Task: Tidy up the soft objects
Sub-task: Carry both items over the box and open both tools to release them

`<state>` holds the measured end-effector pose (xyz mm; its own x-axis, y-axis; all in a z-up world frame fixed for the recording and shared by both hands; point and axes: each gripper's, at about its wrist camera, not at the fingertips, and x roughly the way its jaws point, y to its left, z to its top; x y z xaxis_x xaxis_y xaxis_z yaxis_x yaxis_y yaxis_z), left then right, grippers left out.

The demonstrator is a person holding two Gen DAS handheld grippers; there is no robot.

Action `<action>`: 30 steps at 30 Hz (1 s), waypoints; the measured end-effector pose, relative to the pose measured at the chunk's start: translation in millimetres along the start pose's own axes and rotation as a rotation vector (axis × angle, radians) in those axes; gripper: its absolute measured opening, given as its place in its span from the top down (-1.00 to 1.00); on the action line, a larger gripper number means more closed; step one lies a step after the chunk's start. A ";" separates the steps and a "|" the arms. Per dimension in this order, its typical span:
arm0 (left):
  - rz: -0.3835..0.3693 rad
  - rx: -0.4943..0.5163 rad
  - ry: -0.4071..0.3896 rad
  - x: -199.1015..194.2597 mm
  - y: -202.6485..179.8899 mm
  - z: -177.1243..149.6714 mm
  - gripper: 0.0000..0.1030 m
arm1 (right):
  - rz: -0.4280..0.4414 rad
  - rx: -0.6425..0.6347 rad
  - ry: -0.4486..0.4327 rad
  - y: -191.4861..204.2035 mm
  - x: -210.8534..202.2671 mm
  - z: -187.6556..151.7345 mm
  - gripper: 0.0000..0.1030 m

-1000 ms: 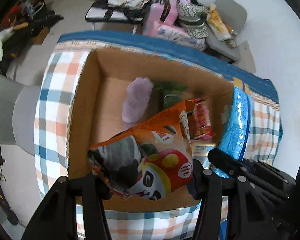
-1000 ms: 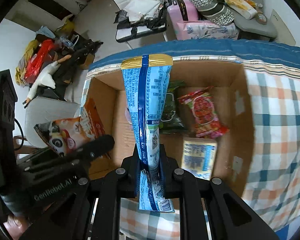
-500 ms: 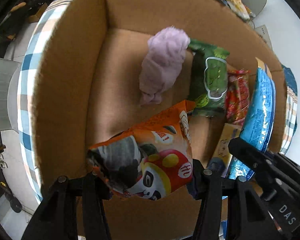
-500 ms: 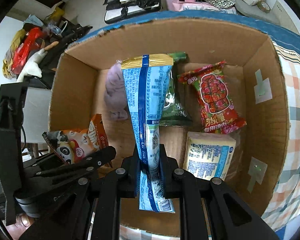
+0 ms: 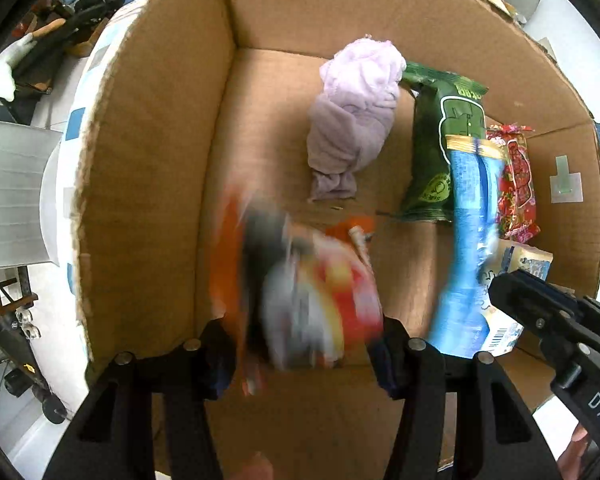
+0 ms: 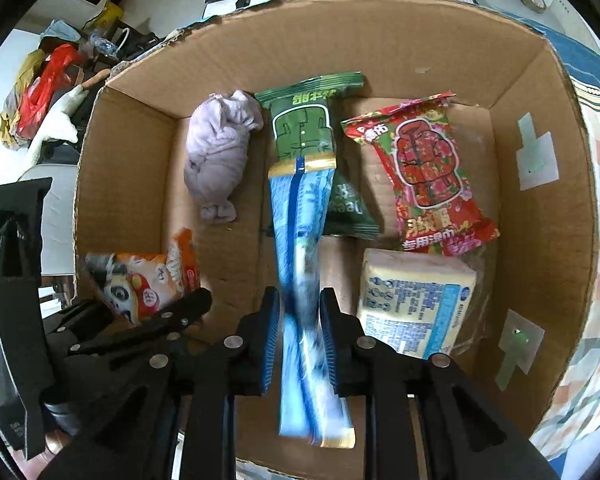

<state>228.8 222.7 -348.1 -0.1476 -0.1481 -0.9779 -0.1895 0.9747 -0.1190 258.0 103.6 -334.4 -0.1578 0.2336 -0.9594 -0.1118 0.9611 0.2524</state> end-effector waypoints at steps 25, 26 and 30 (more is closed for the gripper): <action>0.076 0.026 -0.209 -55.4 -34.7 -36.5 -0.91 | -0.271 -0.040 -0.123 -33.3 -60.9 -31.7 -0.94; 0.078 0.026 -0.217 -57.1 -33.7 -38.1 -0.91 | -0.271 -0.036 -0.125 -34.5 -61.4 -32.2 -0.98; 0.091 0.029 -0.250 -69.5 -21.5 -46.1 -0.91 | -0.279 -0.024 -0.148 -39.7 -70.7 -40.1 -0.98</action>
<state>198.4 204.3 -269.6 0.0824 -0.0171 -0.9965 -0.1579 0.9870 -0.0300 234.3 43.0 -271.5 0.0267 -0.0182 -0.9995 -0.1541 0.9878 -0.0221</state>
